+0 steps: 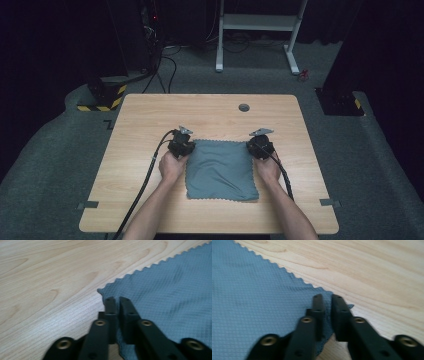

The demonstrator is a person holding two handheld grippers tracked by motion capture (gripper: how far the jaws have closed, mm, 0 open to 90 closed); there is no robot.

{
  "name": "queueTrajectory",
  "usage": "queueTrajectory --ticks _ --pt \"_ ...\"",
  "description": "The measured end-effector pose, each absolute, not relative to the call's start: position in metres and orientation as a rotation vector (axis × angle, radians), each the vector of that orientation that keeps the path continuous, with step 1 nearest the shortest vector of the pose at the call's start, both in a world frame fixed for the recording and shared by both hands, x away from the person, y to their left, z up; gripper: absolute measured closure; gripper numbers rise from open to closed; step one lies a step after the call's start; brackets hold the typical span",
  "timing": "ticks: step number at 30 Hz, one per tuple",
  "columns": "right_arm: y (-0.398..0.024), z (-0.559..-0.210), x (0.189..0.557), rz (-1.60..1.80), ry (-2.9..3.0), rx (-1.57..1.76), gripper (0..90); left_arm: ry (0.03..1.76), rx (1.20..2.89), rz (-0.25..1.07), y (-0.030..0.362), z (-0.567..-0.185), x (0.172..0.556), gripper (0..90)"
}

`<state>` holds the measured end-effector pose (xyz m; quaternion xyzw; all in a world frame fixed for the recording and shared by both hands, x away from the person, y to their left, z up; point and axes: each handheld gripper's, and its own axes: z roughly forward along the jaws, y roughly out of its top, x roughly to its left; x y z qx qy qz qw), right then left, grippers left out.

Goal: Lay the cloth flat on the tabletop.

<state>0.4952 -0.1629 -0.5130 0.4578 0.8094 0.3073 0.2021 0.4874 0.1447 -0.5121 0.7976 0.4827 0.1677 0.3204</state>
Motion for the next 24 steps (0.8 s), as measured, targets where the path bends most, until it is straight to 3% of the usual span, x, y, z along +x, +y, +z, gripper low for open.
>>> queueTrajectory --ticks 3,8,16,24 --pt "-0.165 -0.508 0.491 0.904 2.255 1.272 73.5 1.255 2.099 0.442 0.149 -0.505 0.48 69.6" --pt "-0.171 -0.493 0.462 0.995 2.298 1.173 75.2 1.191 2.118 0.369 0.159 -0.497 0.445 63.0" --pt "-0.19 -0.497 0.388 1.023 2.393 1.044 77.6 1.104 2.157 0.327 0.16 -0.502 0.37 65.5" --pt "-0.195 -0.509 0.347 1.018 2.418 1.009 77.9 1.085 2.214 0.33 0.153 -0.505 0.339 70.4"
